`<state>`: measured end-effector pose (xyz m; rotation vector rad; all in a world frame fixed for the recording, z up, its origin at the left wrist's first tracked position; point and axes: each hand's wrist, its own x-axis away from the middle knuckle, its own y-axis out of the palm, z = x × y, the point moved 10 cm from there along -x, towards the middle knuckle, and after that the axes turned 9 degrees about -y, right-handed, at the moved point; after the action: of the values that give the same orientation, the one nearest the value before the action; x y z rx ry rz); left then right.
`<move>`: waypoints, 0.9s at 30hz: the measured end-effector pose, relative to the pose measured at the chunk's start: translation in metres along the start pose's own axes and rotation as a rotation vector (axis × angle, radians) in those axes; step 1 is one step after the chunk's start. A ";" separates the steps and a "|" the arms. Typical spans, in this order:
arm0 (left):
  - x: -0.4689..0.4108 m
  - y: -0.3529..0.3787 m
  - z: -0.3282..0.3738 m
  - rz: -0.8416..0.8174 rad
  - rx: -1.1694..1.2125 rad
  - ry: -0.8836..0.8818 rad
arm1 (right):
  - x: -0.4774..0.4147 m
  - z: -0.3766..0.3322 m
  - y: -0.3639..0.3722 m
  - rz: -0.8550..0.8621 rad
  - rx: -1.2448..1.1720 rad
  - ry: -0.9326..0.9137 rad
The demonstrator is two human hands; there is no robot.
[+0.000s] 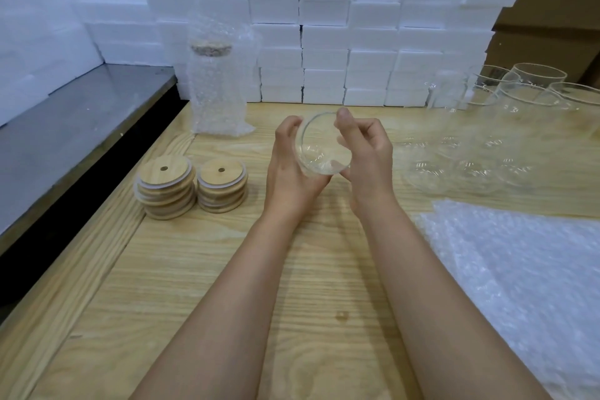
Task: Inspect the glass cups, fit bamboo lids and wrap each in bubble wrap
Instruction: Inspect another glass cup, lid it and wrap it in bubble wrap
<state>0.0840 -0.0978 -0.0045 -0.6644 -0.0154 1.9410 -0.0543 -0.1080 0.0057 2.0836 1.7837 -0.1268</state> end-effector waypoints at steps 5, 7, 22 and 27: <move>0.001 0.001 0.001 -0.011 -0.017 0.010 | -0.006 -0.003 0.006 -0.125 0.125 0.077; 0.000 0.001 0.002 -0.012 -0.021 0.018 | -0.007 -0.004 0.008 -0.193 0.176 0.092; 0.000 0.001 -0.003 -0.002 -0.003 0.013 | -0.007 -0.017 0.004 -0.172 0.226 0.105; -0.002 0.001 -0.001 -0.019 0.016 -0.025 | -0.006 -0.019 0.006 -0.337 0.147 0.160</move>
<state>0.0843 -0.0999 -0.0050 -0.6277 -0.0218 1.9292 -0.0531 -0.1074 0.0265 1.9151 2.2763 -0.1928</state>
